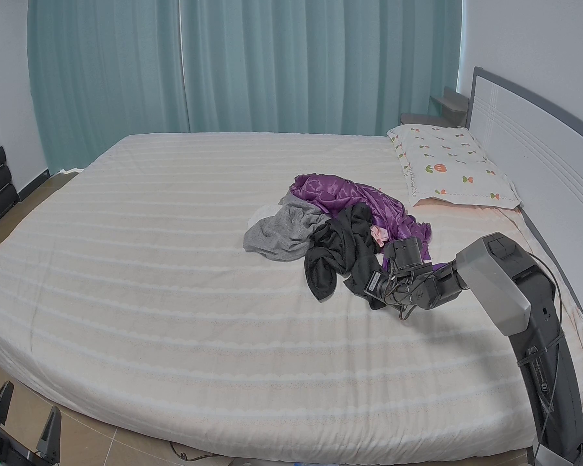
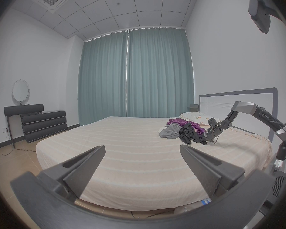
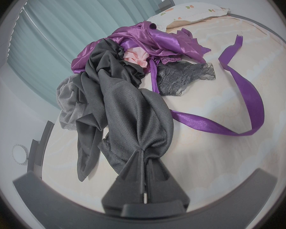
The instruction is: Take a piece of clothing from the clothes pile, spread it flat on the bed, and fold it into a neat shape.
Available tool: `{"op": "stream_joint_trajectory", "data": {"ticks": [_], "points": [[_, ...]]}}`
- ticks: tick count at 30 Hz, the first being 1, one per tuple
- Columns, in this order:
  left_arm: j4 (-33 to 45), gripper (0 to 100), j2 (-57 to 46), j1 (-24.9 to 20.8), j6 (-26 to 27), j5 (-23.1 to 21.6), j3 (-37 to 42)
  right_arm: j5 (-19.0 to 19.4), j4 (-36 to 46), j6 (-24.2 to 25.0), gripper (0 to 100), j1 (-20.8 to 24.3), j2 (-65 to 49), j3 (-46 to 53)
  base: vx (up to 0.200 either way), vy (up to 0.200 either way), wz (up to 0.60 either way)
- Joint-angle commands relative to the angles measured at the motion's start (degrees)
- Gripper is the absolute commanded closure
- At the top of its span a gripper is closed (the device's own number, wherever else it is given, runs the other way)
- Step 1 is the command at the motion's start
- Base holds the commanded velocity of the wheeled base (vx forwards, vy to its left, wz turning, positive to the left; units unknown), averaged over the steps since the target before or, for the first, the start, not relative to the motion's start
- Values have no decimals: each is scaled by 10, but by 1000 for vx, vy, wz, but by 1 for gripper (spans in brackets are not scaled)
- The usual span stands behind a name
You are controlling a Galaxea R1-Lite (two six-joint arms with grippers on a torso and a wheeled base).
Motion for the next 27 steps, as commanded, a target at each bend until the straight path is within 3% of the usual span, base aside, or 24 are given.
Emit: {"op": "stream_joint_trajectory", "data": {"ticks": [1, 4, 8, 13, 18, 27], "points": [[1, 0, -10, 0, 0, 0, 10, 1, -1, 5, 100, 0, -9, 10, 0, 0, 0], [0, 0, -10, 0, 0, 0, 10, 6, -3, 15, 100, 2, -30, 36, 0, 0, 0], [1, 0, -10, 0, 0, 0, 10, 56, -9, 37, 100, 3, -92, 108, 0, 0, 0], [1, 0, -10, 0, 0, 0, 10, 85, -38, 48, 100, 2, -150, 183, 0, 0, 0], [0, 0, -10, -1, 0, 0, 10, 120, -146, 67, 100, 2, -255, 332, 0, 0, 0], [1, 0, -10, 0, 0, 0, 10, 125, -291, 76, 100, 33, -412, 523, 0, 0, 0]]}}
